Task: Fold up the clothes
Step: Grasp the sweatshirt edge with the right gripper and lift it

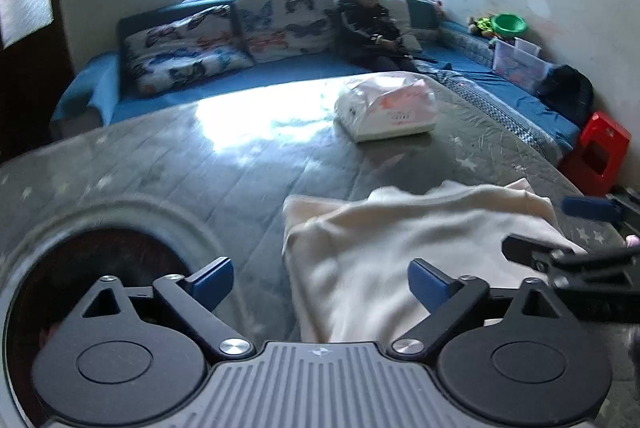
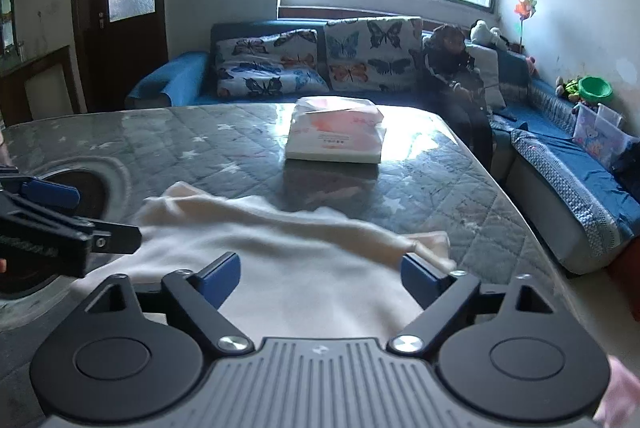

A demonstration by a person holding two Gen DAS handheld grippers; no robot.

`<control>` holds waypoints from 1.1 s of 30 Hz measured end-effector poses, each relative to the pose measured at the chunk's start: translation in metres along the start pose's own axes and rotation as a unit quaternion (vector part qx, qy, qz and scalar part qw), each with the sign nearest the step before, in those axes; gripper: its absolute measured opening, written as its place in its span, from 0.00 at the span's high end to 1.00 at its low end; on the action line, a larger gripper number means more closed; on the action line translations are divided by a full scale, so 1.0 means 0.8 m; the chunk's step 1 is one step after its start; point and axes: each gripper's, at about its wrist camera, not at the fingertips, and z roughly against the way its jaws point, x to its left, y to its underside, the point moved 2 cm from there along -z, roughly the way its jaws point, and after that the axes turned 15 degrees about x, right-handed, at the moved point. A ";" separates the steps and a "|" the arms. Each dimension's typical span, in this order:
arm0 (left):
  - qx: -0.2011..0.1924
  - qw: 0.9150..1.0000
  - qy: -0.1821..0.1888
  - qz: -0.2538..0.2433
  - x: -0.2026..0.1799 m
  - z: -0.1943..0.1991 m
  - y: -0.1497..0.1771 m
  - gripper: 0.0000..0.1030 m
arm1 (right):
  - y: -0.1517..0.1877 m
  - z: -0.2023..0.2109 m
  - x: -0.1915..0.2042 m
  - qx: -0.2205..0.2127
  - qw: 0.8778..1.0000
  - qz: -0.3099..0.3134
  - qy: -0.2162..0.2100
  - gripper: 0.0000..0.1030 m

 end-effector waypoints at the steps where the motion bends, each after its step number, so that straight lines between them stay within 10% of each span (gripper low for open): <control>1: -0.001 1.000 -0.001 -0.007 -0.002 -0.005 -0.006 0.13 | -0.007 -0.008 -0.006 0.003 1.000 0.001 0.000 0.20; 11: -0.014 0.996 0.014 -0.085 -0.019 -0.048 -0.041 0.32 | -0.044 -0.088 -0.033 0.049 0.998 0.034 -0.011 0.43; 21: 0.002 0.994 0.035 -0.101 -0.019 -0.068 -0.041 0.94 | -0.042 -0.082 -0.038 0.044 0.998 0.025 -0.026 0.92; 33: -0.054 0.991 0.099 -0.074 -0.002 0.035 0.006 0.98 | 0.006 0.062 -0.038 -0.061 0.996 0.031 -0.054 0.95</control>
